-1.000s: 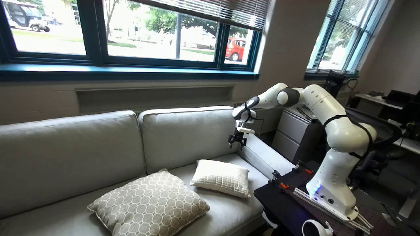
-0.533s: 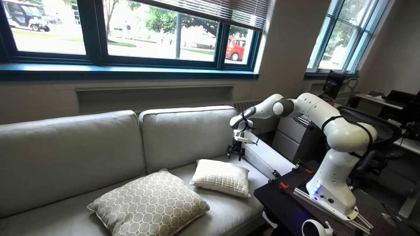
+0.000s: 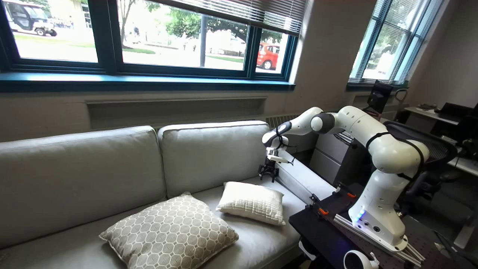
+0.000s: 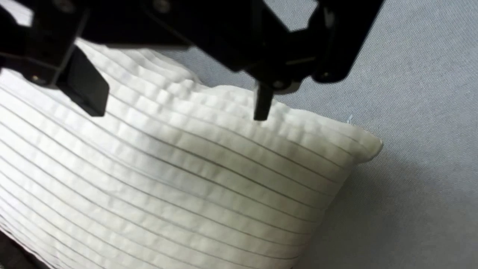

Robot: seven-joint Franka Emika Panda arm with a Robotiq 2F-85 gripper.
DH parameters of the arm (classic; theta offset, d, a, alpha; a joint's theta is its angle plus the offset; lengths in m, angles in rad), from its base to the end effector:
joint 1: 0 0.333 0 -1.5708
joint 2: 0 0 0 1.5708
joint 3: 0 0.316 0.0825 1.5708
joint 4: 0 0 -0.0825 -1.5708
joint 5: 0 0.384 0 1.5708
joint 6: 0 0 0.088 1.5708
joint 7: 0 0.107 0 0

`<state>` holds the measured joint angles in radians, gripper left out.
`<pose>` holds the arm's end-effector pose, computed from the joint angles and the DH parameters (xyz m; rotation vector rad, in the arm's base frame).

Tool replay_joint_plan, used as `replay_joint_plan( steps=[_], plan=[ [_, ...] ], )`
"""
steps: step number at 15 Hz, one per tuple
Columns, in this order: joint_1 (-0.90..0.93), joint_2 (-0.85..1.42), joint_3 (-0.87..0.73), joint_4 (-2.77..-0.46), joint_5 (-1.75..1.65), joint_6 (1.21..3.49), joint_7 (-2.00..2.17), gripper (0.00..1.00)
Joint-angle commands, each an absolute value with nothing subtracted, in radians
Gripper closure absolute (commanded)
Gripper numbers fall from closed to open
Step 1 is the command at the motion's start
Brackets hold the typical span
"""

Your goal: Place the small pillow against the right armrest, move the pillow in the middle of the couch to the right side of the couch

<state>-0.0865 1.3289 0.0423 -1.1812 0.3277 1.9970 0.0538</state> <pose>0.6476 -0.0134 -0.0659 -2.7113 0.4583 0.7205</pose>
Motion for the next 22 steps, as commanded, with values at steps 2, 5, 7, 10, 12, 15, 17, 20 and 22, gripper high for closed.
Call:
replay_joint_plan(
  steps=[2, 5, 7, 10, 12, 15, 17, 20, 22],
  plan=[
    [-0.152, 1.428, 0.087, -0.968, 0.304, 1.911, -0.062, 0.0],
    [-0.184, 1.519, 0.117, -0.845, 0.327, 1.829, -0.18, 0.0],
    [-0.2, 1.586, 0.146, -0.775, 0.33, 1.77, -0.25, 0.0],
    [-0.23, 1.485, 0.19, -0.989, 0.354, 1.766, -0.353, 0.0],
    [-0.218, 1.484, 0.194, -1.023, 0.355, 1.723, -0.37, 0.0],
    [-0.185, 1.484, 0.176, -1.069, 0.349, 1.68, -0.328, 0.0],
    [-0.156, 1.484, 0.153, -1.099, 0.356, 1.704, -0.256, 0.0],
    [-0.122, 1.484, 0.133, -1.126, 0.4, 1.821, -0.094, 0.0],
    [-0.094, 1.484, 0.127, -1.134, 0.416, 1.941, -0.023, 0.0]
  ],
)
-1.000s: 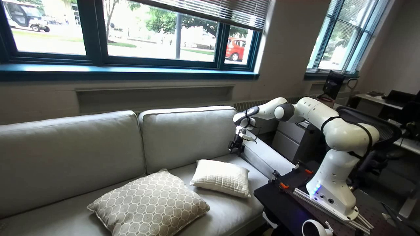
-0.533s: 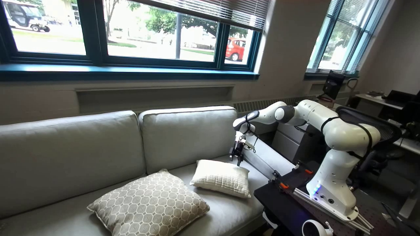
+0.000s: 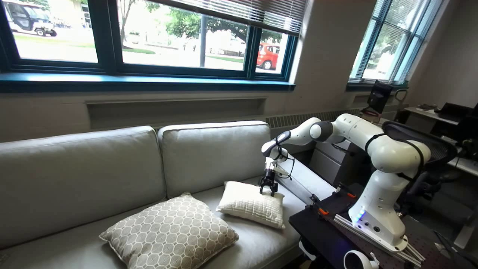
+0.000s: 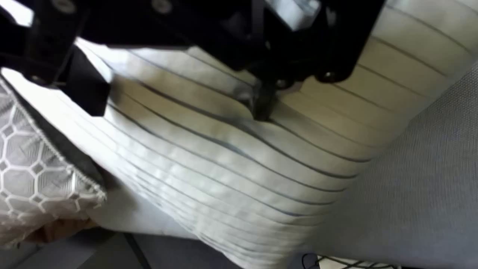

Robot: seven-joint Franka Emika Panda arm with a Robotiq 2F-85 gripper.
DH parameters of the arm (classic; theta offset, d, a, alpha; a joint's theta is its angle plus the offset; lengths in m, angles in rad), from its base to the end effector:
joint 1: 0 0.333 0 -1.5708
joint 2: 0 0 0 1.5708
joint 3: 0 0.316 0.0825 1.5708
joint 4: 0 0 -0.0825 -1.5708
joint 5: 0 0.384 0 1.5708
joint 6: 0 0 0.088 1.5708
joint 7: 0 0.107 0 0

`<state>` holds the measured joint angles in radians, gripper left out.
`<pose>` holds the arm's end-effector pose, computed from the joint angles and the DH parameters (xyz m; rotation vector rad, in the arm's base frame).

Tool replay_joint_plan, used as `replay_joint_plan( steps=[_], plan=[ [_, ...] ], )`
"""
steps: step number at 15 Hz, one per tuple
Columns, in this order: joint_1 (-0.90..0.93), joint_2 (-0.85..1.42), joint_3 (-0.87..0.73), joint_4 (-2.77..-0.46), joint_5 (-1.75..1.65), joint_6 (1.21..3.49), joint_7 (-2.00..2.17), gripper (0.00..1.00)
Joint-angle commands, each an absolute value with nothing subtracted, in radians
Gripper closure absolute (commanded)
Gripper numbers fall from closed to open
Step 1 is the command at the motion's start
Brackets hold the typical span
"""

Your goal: Place the small pillow against the right armrest, move the pillow in the middle of the couch to the right side of the couch

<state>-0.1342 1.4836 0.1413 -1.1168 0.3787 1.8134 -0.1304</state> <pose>0.5898 0.0255 -0.1336 -2.4218 0.2197 0.9556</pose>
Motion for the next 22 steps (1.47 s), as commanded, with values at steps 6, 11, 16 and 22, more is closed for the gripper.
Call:
replay_joint_plan(
  steps=[6, 11, 16, 22],
  plan=[
    [-0.004, 1.476, 0.069, -1.165, 0.39, 2.18, 0.234, 0.0],
    [0.081, 1.465, -0.009, -1.153, 0.354, 2.189, 0.5, 0.48],
    [0.128, 1.502, -0.037, -1.035, 0.332, 2.118, 0.731, 0.84],
    [0.063, 1.493, 0.02, -0.967, 0.37, 2.106, 0.779, 1.0]
  ],
)
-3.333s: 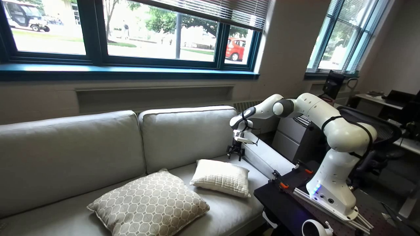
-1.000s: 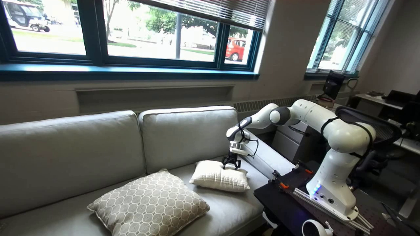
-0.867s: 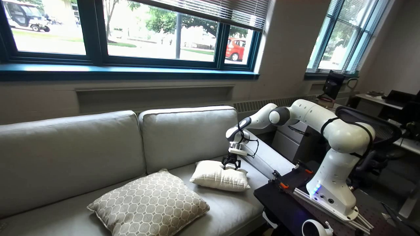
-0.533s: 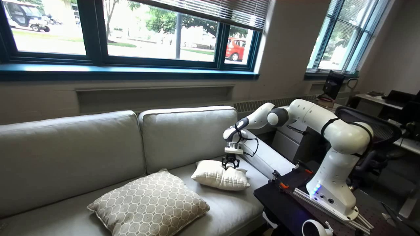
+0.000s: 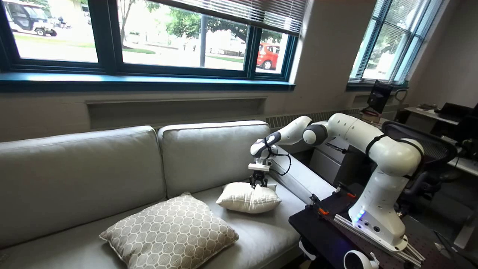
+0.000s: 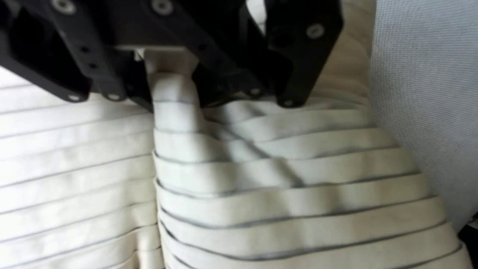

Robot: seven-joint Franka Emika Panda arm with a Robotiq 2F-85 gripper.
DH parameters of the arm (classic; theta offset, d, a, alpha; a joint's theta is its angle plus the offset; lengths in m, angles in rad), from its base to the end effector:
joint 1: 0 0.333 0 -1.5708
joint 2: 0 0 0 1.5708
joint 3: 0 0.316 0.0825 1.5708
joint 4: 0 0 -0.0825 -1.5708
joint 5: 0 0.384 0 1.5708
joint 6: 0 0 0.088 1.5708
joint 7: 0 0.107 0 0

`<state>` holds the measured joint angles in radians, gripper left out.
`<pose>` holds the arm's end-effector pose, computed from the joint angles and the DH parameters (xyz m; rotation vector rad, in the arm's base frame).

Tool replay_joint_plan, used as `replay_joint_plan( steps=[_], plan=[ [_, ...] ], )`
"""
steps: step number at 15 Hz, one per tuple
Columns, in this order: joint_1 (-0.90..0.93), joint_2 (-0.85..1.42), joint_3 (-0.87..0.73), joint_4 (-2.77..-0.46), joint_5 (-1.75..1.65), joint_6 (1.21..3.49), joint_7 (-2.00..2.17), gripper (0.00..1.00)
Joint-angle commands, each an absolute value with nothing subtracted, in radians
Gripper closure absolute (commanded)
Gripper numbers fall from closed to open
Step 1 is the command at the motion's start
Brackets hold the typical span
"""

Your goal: Place the small pillow against the right armrest, move the pillow in the middle of the couch to the right side of the couch

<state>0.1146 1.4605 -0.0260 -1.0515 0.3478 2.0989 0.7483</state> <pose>0.6513 0.0781 -0.1079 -2.7267 1.2853 0.7144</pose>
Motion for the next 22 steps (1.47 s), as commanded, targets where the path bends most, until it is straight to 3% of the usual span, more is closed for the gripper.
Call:
replay_joint_plan(
  steps=[1, 7, 13, 22],
  plan=[
    [0.045, 1.491, 0.03, -0.959, 0.384, 2.124, 0.774, 1.0],
    [-0.086, 1.429, 0.051, -1.035, 0.495, 2.315, 0.706, 0.96],
    [-0.165, 1.316, 0.141, -1.286, 0.679, 2.773, 0.578, 0.96],
    [-0.39, 1.263, 0.637, -1.489, 0.877, 3.547, 0.225, 0.96]
  ],
)
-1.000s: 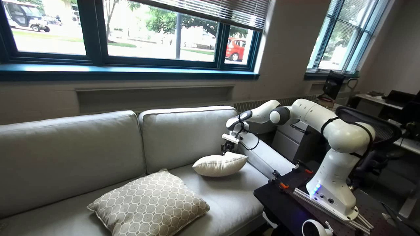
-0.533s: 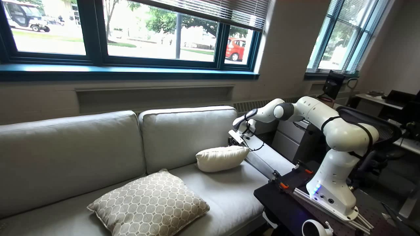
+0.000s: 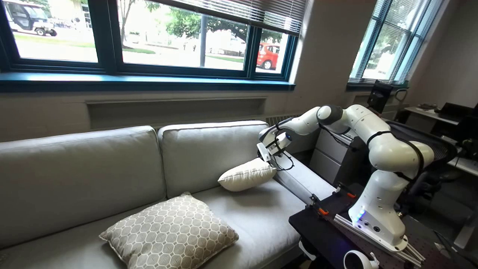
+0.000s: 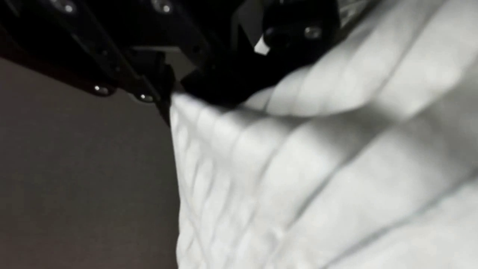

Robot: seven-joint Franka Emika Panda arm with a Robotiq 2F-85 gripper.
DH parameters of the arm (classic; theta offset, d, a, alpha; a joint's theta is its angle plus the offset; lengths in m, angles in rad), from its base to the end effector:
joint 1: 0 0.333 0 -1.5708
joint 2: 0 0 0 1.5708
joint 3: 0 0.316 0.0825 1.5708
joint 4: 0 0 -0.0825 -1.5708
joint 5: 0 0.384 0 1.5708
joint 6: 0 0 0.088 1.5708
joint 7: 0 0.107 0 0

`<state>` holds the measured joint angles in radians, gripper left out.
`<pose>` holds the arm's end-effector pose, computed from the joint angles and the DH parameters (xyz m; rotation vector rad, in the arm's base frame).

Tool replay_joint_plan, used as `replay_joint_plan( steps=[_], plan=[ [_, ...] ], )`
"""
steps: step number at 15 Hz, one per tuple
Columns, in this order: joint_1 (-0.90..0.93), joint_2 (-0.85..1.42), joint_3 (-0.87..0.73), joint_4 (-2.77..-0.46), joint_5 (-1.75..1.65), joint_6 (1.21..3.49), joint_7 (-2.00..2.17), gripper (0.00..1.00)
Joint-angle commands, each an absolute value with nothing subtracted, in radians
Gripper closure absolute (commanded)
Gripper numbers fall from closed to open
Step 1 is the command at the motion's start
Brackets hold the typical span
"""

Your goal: Place the small pillow against the right armrest, move the pillow in the middle of the couch to the right side of the couch

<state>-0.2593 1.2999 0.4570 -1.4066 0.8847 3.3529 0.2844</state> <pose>0.6752 -0.0189 -0.0087 -1.9154 1.7332 -0.4911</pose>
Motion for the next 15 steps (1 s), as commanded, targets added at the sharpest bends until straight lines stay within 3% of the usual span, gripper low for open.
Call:
replay_joint_plan(
  steps=[1, 2, 15],
  plan=[
    [-0.441, 1.28, 0.707, -1.517, 0.81, 3.633, 0.255, 0.96],
    [-0.341, 1.236, 0.535, -1.449, 0.817, 3.508, 0.406, 0.96],
    [-0.604, 1.263, 0.481, -1.392, 0.689, 3.473, 0.55, 0.96]
  ],
)
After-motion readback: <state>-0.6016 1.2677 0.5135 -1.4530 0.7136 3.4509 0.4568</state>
